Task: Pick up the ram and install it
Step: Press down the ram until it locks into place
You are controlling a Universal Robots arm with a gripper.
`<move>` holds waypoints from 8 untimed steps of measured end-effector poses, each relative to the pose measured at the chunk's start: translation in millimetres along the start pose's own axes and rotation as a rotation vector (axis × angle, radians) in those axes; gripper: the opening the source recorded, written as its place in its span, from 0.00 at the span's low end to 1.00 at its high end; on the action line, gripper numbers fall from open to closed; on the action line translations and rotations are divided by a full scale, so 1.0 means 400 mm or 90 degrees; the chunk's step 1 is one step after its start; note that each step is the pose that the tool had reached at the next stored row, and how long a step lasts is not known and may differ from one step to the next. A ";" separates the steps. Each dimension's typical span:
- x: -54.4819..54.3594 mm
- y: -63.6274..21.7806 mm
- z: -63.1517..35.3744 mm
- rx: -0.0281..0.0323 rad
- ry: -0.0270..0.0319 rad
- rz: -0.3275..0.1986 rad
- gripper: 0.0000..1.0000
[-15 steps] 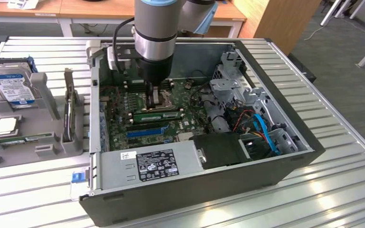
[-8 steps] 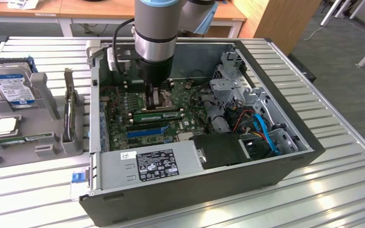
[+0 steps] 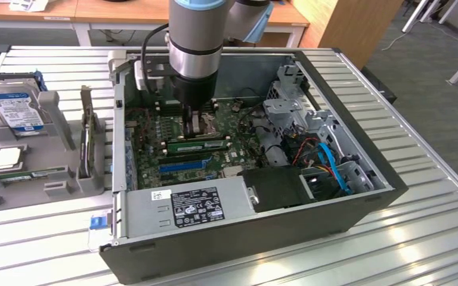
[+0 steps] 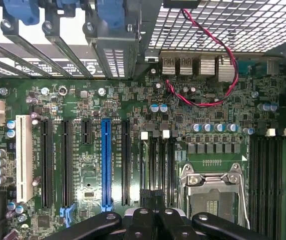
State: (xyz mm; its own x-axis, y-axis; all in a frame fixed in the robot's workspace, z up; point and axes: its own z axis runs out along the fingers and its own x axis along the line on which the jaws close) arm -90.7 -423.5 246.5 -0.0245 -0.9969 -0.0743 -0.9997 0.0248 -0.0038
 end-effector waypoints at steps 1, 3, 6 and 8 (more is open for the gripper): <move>0.000 0.000 0.002 0.0000 0.0000 0.000 0.10; 0.001 0.000 0.006 0.0000 0.0000 0.000 0.10; 0.002 0.000 0.014 0.0000 0.0000 0.000 0.10; 0.003 0.000 0.018 0.0000 0.0000 -0.001 0.10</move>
State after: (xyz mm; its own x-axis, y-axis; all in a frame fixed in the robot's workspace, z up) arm -90.6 -424.0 239.2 -0.0236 -0.9970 -0.0742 -0.9997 0.0239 -0.0038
